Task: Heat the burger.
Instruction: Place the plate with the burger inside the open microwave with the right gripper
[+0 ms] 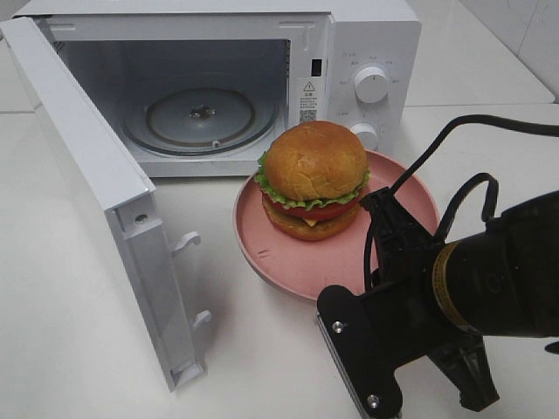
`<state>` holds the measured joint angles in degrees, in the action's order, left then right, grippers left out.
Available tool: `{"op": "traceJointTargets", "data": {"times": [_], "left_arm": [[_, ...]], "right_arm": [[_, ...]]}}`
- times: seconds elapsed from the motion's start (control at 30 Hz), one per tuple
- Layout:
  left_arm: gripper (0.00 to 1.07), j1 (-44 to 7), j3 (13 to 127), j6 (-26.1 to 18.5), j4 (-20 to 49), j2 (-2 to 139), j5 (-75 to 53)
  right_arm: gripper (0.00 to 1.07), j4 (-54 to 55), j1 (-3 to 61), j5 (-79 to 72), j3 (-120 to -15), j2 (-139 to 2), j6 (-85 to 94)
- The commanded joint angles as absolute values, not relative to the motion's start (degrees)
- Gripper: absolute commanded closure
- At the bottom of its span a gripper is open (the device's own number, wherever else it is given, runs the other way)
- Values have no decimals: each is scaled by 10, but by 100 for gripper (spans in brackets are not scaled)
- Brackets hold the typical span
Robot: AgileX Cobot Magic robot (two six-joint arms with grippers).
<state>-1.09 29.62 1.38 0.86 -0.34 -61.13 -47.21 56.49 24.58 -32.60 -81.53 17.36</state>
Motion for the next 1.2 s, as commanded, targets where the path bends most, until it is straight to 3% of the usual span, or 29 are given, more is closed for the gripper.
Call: {"op": "traceJointTargets", "data": {"times": [0.03,0.43,1.2], "left_arm": [[9,-9,296,14,7,-14,-612],[9,-9,296,14,7,-14,-612],[9,-9,296,14,7,-14,-612]], "right_arm": [[107,-483,548,205,-329,-808,201],[107,-371,444,112,-329,-807,421],[107,65,329,173,-406,-807,1003]]}}
